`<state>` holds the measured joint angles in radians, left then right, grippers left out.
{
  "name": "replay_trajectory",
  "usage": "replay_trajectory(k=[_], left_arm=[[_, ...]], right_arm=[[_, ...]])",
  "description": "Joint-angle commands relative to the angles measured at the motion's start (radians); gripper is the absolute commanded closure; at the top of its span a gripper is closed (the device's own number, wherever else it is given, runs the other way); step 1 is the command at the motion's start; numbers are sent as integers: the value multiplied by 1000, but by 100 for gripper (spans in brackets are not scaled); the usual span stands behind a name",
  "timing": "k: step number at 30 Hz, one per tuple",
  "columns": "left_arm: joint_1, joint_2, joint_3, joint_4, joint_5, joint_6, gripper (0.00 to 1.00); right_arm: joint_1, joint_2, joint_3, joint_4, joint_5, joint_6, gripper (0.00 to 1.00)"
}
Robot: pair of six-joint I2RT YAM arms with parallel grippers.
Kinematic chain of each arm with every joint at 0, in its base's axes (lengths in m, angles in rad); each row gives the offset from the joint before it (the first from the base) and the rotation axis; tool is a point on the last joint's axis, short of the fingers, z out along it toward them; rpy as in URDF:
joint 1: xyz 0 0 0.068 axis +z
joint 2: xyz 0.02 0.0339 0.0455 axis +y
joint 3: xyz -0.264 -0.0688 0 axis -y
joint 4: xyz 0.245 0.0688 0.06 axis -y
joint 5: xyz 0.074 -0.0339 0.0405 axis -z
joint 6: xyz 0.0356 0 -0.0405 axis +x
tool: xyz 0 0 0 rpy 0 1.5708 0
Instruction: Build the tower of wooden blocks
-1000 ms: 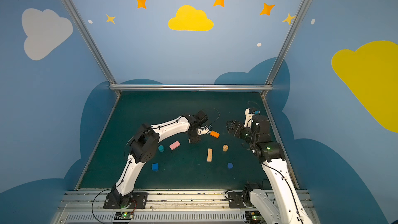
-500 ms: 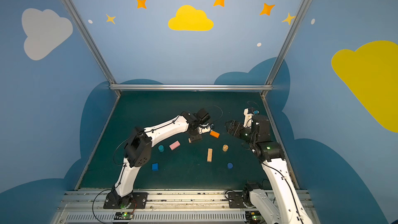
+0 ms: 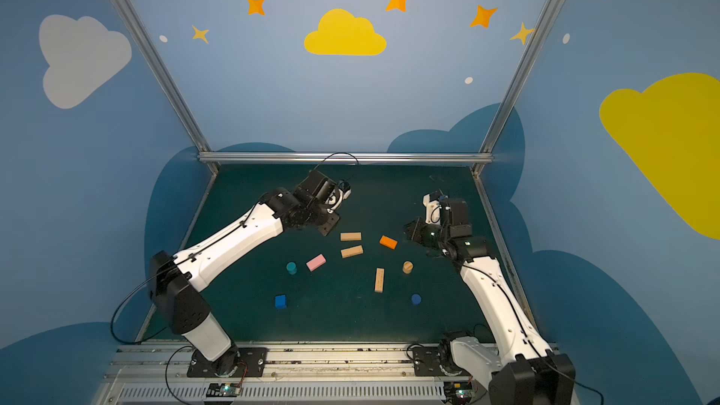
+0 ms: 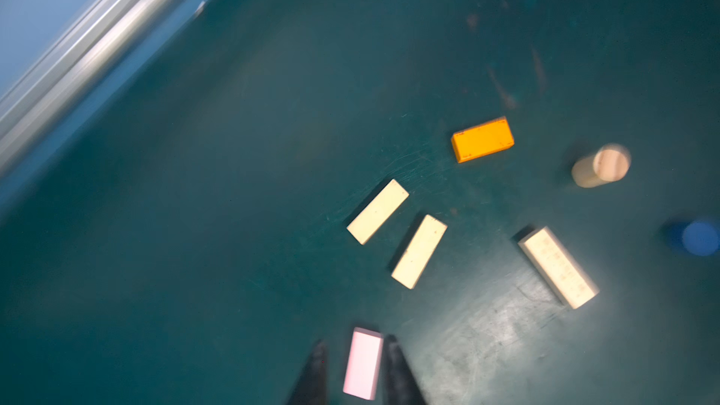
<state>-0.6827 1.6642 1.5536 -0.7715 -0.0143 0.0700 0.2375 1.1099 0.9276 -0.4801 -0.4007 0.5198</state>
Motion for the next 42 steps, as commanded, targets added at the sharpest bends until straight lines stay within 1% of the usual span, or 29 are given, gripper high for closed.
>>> replay_trajectory(k=[1, 2, 3, 5, 8, 11, 13, 15, 16, 22, 26, 32, 37, 42], left_arm=[[14, -12, -122, 97, 182, -333, 92], [16, -17, -166, 134, 217, -393, 95], [16, -17, -207, 171, 273, -448, 95], [17, -17, -280, 246, 321, -540, 95], [22, -29, -368, 323, 305, -650, 95], [29, -51, -415, 369, 271, -705, 95], [33, -55, -413, 347, 241, -703, 95], [38, -54, -406, 320, 233, -693, 95], [40, -52, -404, 307, 202, -693, 95], [53, -32, -420, 308, 208, -705, 95], [54, -20, -418, 303, 203, -699, 95], [62, 13, -404, 287, 214, -680, 95], [63, 18, -402, 289, 212, -677, 95], [66, 23, -400, 282, 211, -667, 95]], right_arm=[[59, 58, 34, 28, -2, -21, 100], [80, 88, 38, 29, 3, -25, 100], [104, 119, 40, 31, 4, -28, 100], [145, 175, 40, 50, 3, -24, 100], [212, 256, 36, 91, 13, -11, 100], [271, 321, 29, 132, 46, 12, 100], [303, 359, 19, 166, 59, 28, 100], [330, 401, 11, 204, 67, 41, 100], [344, 425, 11, 221, 69, 47, 100], [384, 544, 15, 306, 67, 79, 100], [400, 581, 15, 310, 109, 89, 100], [411, 642, 17, 365, 110, 111, 100], [413, 664, 15, 371, 137, 124, 100], [418, 686, 11, 396, 137, 143, 100]])
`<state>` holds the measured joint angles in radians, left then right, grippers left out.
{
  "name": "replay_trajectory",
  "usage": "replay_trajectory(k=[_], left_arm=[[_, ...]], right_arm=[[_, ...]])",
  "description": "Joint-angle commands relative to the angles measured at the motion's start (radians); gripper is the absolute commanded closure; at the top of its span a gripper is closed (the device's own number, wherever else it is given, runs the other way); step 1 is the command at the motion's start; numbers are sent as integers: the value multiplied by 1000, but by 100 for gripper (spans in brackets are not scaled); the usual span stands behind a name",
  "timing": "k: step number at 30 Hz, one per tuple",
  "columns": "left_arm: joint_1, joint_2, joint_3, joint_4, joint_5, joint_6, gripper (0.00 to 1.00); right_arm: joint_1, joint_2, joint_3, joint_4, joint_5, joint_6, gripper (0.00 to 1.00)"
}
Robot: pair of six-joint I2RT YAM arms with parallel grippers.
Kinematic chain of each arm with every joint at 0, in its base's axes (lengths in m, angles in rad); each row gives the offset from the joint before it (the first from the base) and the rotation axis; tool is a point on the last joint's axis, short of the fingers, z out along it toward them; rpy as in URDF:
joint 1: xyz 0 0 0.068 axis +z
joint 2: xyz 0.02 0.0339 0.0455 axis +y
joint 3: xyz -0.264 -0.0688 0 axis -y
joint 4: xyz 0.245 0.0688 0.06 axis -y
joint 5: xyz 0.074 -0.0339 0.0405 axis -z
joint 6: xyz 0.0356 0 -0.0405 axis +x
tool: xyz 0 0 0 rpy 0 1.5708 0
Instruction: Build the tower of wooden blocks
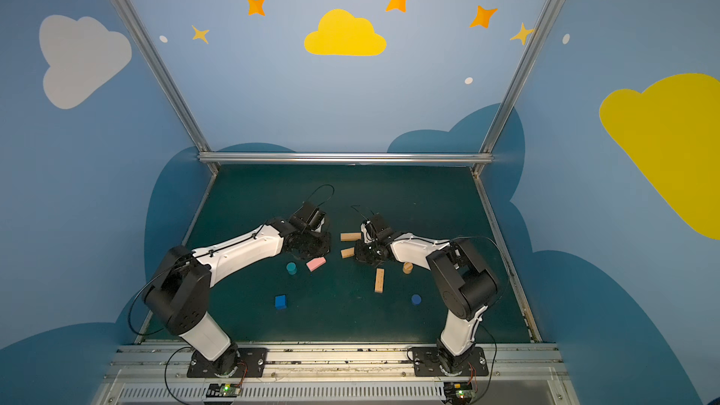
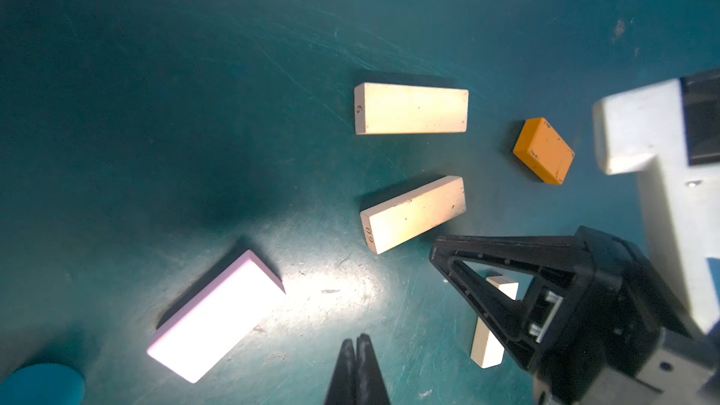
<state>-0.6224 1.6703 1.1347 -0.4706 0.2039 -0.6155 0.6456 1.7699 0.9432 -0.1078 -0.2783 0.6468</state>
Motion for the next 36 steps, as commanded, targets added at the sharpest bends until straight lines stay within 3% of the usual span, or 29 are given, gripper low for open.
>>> replay_trajectory(k=[1, 27, 36], left_arm=[[8, 16, 19, -20, -7, 19, 95], [9, 31, 50, -60, -34, 42, 95], [9, 44, 51, -58, -34, 42, 95]], right_arm=[[10, 33, -2, 26, 11, 17, 100], [47, 102, 81, -18, 74, 24, 100], [49, 54, 85, -55, 36, -9, 100]])
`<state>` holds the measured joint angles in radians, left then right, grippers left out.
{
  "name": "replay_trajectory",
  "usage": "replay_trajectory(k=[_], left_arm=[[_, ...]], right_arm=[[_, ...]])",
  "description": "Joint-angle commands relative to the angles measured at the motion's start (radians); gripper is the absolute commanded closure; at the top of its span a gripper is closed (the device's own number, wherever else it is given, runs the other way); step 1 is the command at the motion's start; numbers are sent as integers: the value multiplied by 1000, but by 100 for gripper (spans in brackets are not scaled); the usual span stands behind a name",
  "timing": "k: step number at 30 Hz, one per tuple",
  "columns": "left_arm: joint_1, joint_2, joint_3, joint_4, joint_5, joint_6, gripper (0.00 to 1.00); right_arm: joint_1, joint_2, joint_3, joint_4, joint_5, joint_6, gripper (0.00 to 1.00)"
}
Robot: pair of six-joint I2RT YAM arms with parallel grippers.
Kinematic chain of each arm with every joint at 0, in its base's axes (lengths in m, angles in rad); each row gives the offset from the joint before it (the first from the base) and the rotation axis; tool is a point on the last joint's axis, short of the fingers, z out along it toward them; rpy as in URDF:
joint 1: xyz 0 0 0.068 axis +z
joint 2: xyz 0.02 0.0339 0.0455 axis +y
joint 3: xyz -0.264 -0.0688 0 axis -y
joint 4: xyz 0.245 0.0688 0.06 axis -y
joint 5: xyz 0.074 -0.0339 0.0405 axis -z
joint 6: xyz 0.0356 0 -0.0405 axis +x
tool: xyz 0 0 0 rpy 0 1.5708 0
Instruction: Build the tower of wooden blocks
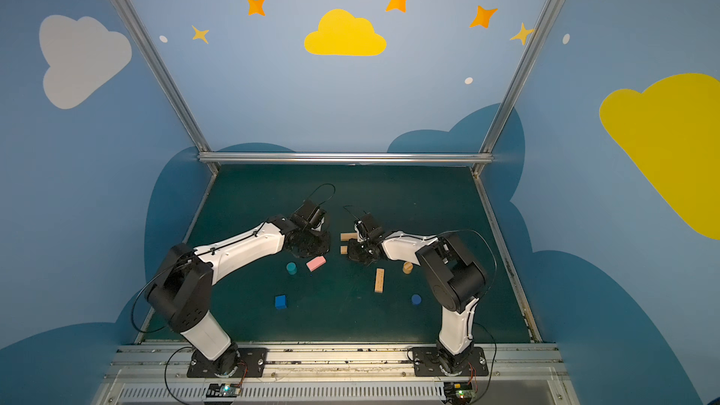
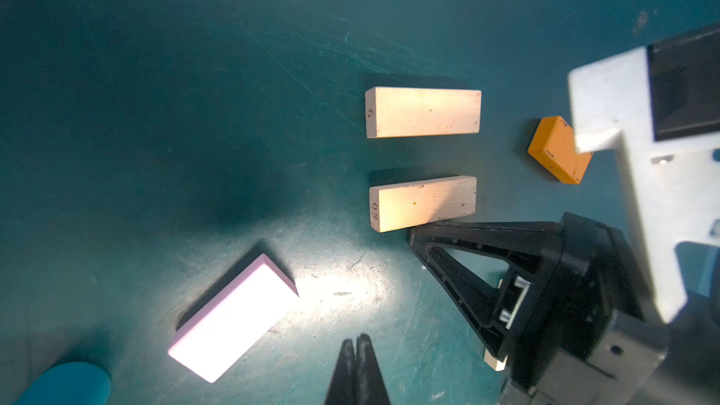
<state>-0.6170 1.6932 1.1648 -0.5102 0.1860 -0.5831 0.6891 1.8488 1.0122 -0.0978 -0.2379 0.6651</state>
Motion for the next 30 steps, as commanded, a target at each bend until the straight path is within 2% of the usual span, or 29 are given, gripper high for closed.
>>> replay_trajectory(k=[1, 10, 14, 15, 19, 30], left_arm=[[4, 22, 22, -19, -14, 10, 95], [3, 64, 59, -13, -5, 14, 92], [3, 103, 86, -12, 15, 15, 82], [2, 113, 92, -9, 20, 15, 80], [3, 159, 122, -6, 55, 13, 76], [-6, 256, 193, -7, 78, 7, 79]], right_arm=[[7, -38, 14, -74, -11, -33, 100], [1, -239, -5, -209, 10, -102, 100], [-31, -281, -12, -239, 20, -125, 100], [-41, -282, -15, -239, 20, -130, 92], [-82, -259, -23, -228, -10, -142, 75], [-162, -135, -31, -121, -128, -143, 73]])
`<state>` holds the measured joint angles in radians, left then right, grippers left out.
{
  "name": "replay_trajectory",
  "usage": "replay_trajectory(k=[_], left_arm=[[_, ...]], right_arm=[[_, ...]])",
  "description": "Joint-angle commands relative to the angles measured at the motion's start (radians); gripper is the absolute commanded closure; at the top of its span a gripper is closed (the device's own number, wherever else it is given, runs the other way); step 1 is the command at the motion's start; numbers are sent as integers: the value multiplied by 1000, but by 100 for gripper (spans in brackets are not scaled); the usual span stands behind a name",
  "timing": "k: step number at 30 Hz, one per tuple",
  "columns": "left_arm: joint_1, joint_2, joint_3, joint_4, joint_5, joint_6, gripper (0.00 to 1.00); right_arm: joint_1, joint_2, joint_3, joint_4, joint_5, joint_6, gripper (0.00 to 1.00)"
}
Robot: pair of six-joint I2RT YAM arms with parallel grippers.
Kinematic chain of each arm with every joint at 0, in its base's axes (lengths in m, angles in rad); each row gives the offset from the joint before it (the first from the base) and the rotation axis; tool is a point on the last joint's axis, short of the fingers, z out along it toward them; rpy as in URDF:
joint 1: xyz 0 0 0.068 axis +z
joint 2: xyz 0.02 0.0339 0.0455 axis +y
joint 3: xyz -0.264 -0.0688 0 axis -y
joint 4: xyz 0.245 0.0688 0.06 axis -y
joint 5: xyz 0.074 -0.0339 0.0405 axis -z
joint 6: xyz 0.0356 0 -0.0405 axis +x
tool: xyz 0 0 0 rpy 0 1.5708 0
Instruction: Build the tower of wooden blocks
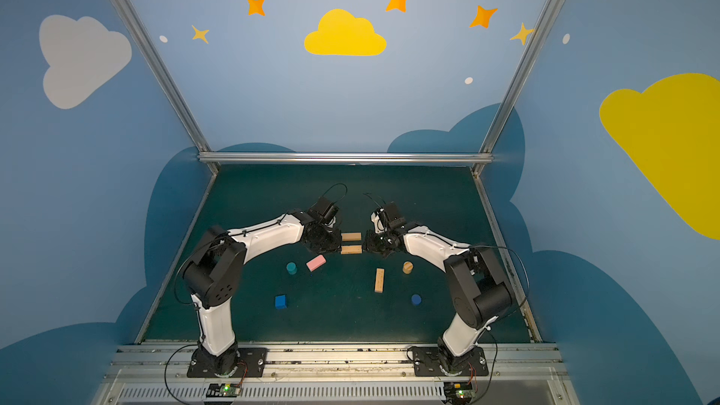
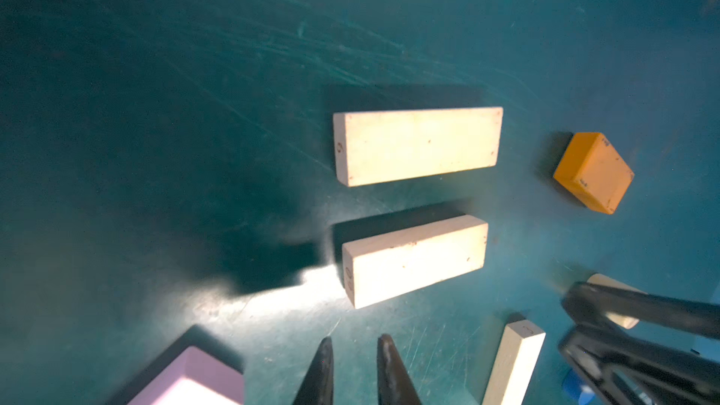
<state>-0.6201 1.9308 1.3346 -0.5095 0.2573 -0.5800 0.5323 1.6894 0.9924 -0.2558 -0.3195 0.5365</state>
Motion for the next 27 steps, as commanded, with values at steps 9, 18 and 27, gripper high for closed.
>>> replay_trajectory(k=[9, 18, 27], left_arm=[[-2, 75, 47, 1, 11, -1, 78], [-3, 91, 52, 6, 6, -5, 81], [-3, 101, 61, 6, 9, -4, 84]], right_arm=[[-17, 111, 8, 75, -87, -7, 58], [-23, 137, 9, 101, -97, 4, 63], [-23, 165, 26, 116, -113, 17, 77]])
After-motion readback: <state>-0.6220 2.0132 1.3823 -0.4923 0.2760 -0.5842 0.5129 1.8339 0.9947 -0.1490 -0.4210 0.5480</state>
